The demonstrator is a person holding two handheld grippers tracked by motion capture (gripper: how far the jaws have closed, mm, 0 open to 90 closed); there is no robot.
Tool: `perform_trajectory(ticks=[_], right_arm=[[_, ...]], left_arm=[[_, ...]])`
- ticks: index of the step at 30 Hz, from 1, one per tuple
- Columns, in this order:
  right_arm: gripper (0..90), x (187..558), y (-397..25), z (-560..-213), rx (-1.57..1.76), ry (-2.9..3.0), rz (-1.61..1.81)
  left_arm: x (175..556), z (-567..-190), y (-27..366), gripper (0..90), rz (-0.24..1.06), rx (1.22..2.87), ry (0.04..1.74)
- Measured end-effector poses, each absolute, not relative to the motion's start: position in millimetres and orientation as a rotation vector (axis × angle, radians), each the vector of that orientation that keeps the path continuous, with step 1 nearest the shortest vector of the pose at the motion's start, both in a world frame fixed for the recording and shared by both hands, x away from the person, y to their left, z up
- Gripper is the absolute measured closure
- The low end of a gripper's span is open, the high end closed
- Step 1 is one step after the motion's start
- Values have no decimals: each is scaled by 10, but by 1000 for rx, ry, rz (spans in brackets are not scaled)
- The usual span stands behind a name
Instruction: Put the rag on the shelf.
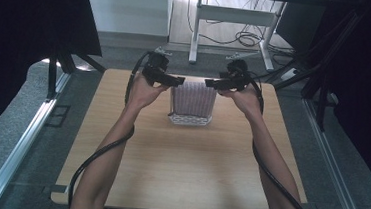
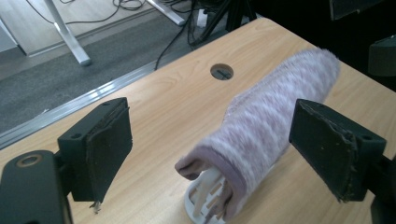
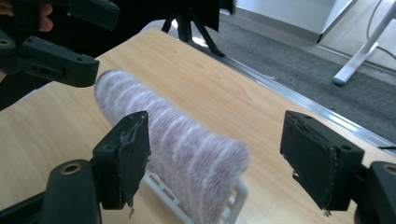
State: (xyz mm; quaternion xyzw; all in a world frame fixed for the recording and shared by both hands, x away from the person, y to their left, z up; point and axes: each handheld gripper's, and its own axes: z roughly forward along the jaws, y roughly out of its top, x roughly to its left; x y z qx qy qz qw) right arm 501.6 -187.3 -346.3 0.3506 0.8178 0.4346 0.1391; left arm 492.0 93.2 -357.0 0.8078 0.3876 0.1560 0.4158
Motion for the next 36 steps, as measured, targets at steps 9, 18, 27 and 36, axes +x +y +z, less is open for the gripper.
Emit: perform_trajectory(ticks=[9, 18, 27, 36], right_arm=[[205, 4847, -1936, -3606, 997, 2391, 1262], [161, 4653, -2019, -3706, 972, 2408, 1274], [137, 4407, -2090, -3818, 931, 2411, 1256], [118, 4147, -2113, -4002, 899, 2451, 1219]], left_arm=[[4756, -3631, 990, 125, 399, 2041, 943], [4486, -3708, 1012, 114, 425, 2066, 883], [4196, -3844, 1078, 113, 434, 2091, 866], [3866, -4021, 1165, 105, 426, 2085, 847]])
